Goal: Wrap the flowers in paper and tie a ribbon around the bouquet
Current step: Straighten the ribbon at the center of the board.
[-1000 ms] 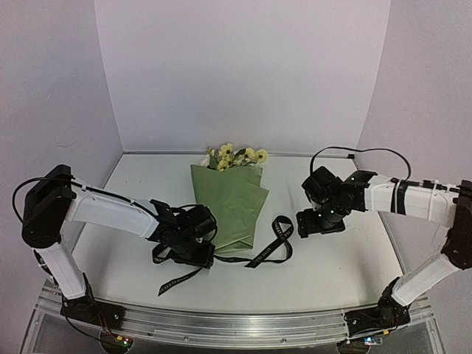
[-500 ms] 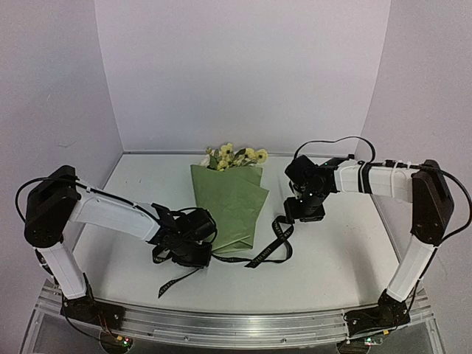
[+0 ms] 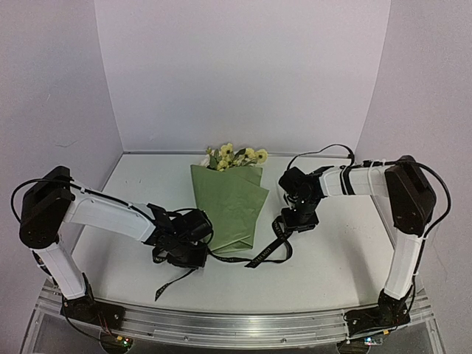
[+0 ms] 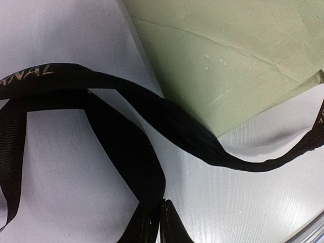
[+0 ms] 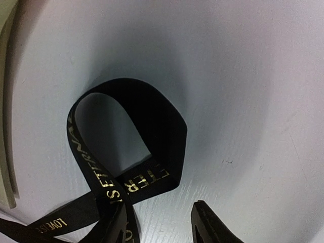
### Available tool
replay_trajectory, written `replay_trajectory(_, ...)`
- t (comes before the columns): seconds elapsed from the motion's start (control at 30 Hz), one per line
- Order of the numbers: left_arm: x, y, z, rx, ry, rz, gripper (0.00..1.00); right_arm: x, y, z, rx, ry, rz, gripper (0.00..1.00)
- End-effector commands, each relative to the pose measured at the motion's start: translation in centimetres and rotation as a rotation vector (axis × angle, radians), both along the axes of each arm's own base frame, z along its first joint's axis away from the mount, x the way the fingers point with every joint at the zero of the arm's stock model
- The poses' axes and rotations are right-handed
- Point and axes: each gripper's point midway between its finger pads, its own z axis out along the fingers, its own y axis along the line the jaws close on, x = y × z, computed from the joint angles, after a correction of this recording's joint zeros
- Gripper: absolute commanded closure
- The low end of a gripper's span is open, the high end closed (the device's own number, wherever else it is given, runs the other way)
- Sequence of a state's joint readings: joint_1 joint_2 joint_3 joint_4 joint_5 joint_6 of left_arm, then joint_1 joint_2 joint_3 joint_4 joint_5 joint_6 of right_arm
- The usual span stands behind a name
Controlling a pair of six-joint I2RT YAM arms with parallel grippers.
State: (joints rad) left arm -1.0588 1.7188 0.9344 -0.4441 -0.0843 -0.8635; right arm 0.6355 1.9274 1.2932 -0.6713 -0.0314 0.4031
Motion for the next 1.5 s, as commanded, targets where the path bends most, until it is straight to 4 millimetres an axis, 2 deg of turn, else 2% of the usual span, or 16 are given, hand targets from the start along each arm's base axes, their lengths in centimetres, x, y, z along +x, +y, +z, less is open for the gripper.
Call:
replay_trajectory(0.0, 0.7, 0.8, 2.1, 0.008, -0.056, 0.025, 0.91, 2.5, 0.2, 0.5, -0.044, -0.087, 0.006, 0.56)
replay_trajectory(0.27, 1.1, 2.2, 3.3, 0.039, -0.085, 0.057, 0.91, 4.1, 0.1, 0.4, -0.038, -0.107, -0.047, 0.62)
replay_trajectory(0.67, 1.8, 3.3, 5.1, 0.019, -0.106, 0.095, 0.91, 3.5, -0.1, -1.0, -0.008, -0.042, -0.180, 0.68)
replay_trajectory(0.8, 2.4, 4.3, 6.2, 0.022, -0.144, 0.133, 0.93, 3.7, 0.2, -1.6, 0.008, -0.018, -0.207, 0.80)
replay_trajectory(0.93, 3.7, 7.3, 7.6, 0.089, -0.224, 0.226, 1.00, 3.6, -0.3, -1.2, 0.009, -0.018, -0.226, 1.00)
replay_trajectory(1.03, 5.1, 12.5, 8.8, 0.245, -0.318, 0.360, 1.00, 3.5, -3.0, 1.2, -0.050, -0.066, -0.248, 1.00)
replay_trajectory(1.1, 5.9, 16.7, 10.0, 0.366, -0.374, 0.463, 1.00, 3.4, -5.5, 3.3, -0.108, -0.104, -0.252, 1.00)
replay_trajectory(1.2, 7.2, 21.4, 12.5, 0.463, -0.463, 0.585, 1.00, 3.1, -9.8, 6.5, -0.186, -0.132, -0.267, 1.00)
replay_trajectory(1.3, 8.1, 24.8, 15.7, 0.484, -0.560, 0.695, 1.00, 2.4, -13.8, 9.8, -0.265, -0.164, -0.270, 1.00)
replay_trajectory(1.47, 9.2, 28.2, 19.0, 0.424, -0.649, 0.799, 1.00, 0.9, -19.5, 13.4, -0.365, -0.203, -0.308, 1.00)
